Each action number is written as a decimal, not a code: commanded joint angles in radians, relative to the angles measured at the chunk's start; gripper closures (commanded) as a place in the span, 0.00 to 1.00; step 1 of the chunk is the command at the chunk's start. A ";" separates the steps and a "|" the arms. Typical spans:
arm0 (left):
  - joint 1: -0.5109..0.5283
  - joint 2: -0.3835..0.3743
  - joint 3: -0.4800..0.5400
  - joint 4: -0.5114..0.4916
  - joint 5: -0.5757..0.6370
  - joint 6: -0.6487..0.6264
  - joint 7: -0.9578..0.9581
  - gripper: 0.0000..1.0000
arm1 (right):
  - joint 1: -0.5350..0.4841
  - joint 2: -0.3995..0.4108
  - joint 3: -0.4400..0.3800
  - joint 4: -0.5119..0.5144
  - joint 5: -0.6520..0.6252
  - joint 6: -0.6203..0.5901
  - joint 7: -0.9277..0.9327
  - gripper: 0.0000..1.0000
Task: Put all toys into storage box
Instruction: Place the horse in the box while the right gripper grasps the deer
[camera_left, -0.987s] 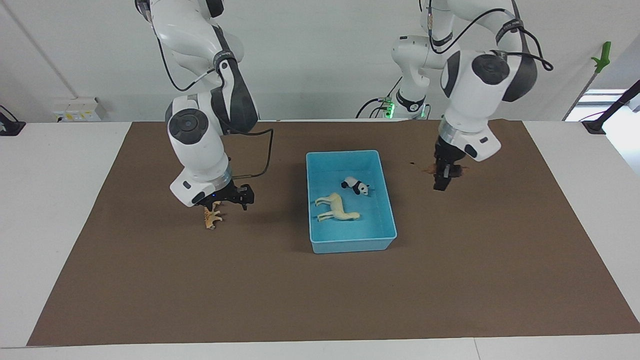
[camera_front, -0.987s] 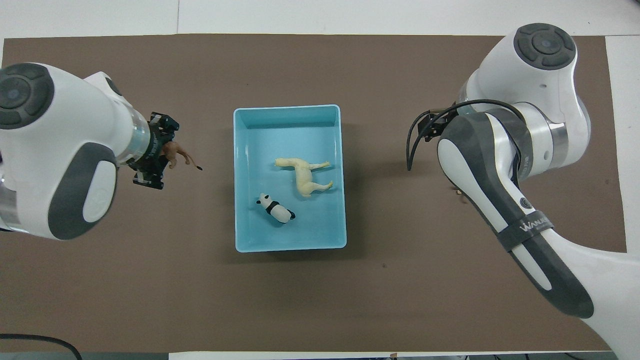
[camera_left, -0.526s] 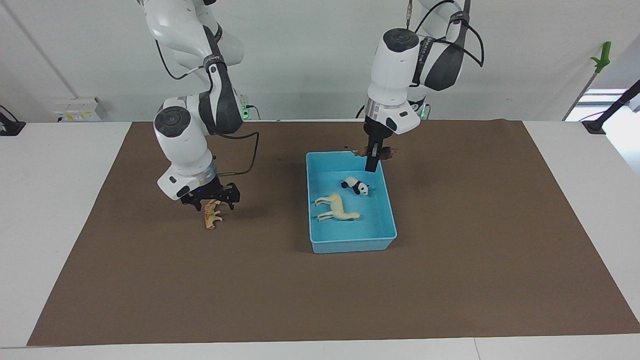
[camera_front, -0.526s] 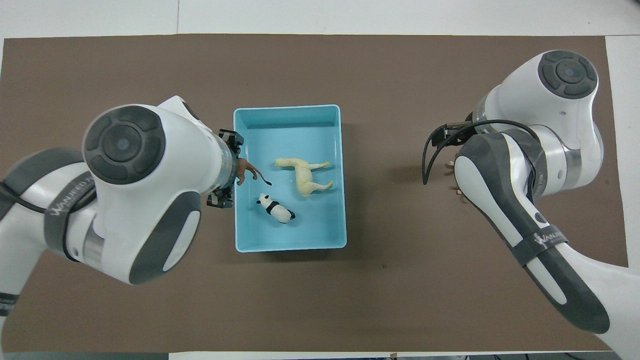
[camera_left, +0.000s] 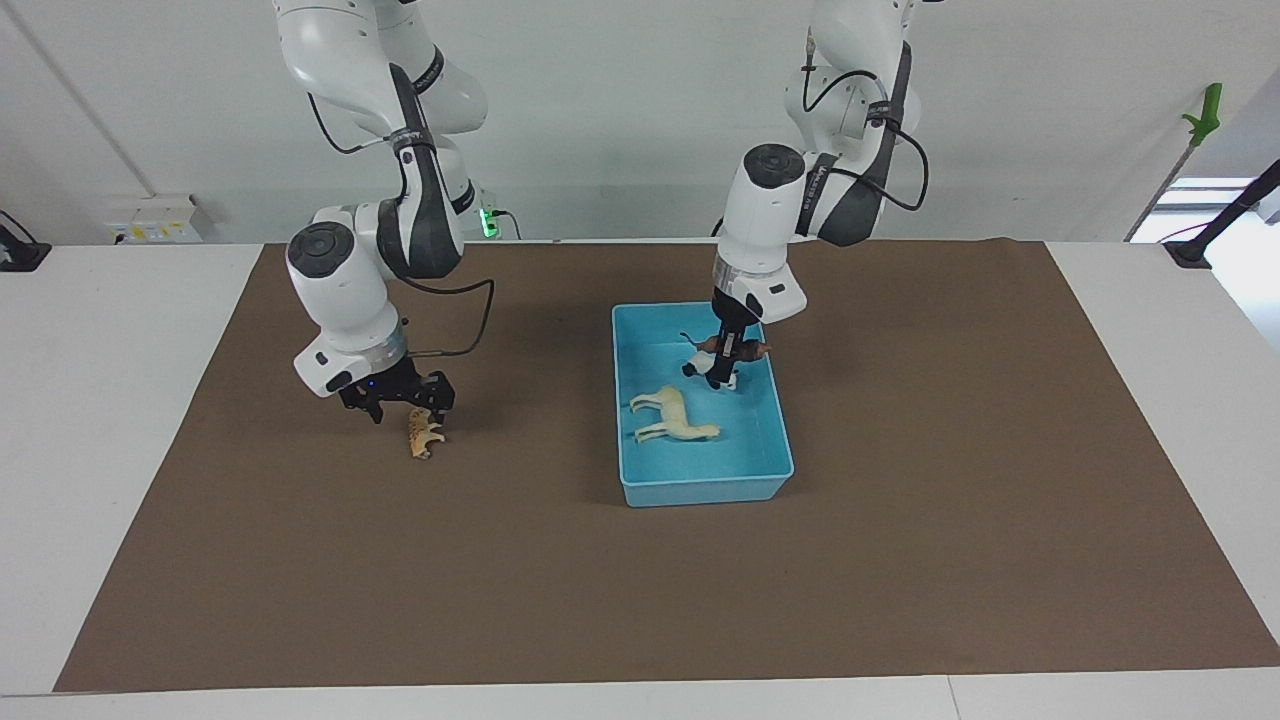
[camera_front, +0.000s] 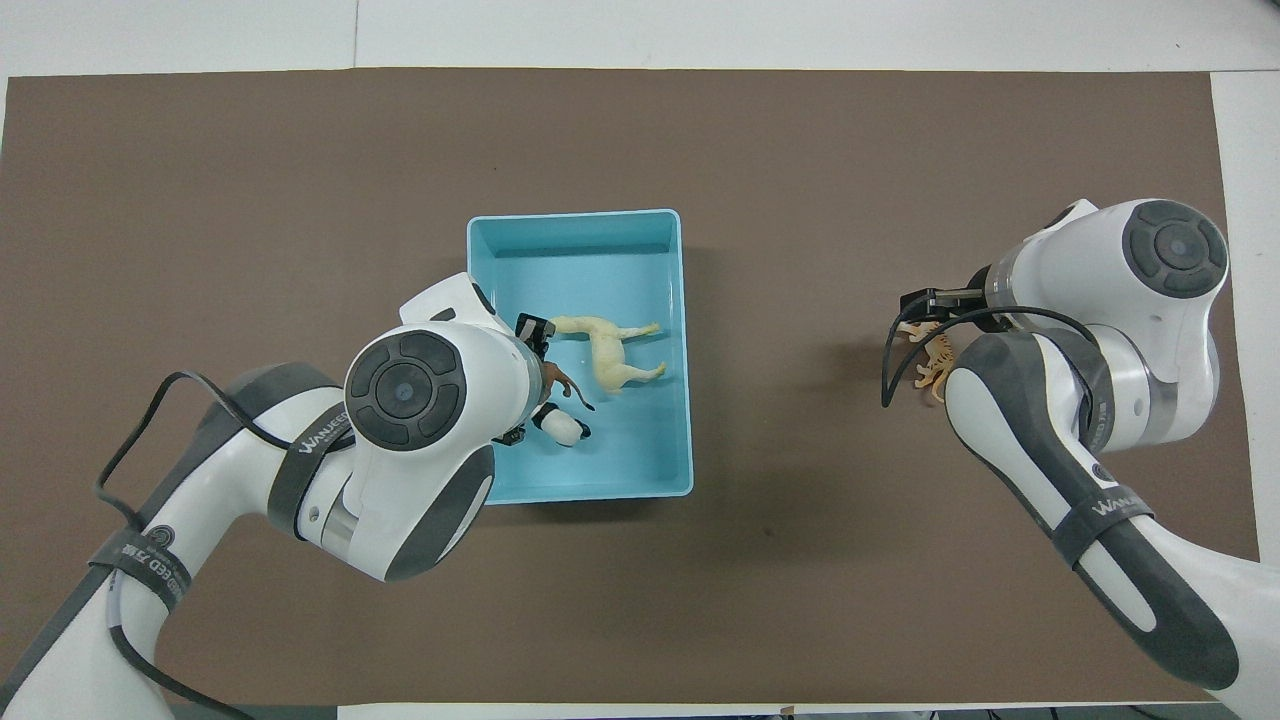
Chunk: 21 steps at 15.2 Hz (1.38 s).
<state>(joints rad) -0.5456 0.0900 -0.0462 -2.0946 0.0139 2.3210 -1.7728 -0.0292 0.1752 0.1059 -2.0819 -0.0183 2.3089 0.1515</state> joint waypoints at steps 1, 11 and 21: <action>-0.002 -0.013 0.011 -0.018 -0.008 0.017 0.035 0.18 | -0.018 -0.031 0.014 -0.055 0.020 0.030 0.000 0.00; 0.013 -0.022 0.017 0.065 0.003 -0.137 0.044 0.00 | -0.037 -0.034 0.014 -0.148 0.020 0.132 -0.018 0.00; 0.409 -0.184 0.020 0.278 0.003 -0.563 0.809 0.00 | -0.023 -0.011 0.014 -0.155 0.020 0.205 -0.017 0.16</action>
<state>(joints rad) -0.2147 -0.0789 -0.0135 -1.8798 0.0155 1.8553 -1.1232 -0.0455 0.1694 0.1118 -2.2216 -0.0146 2.4871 0.1513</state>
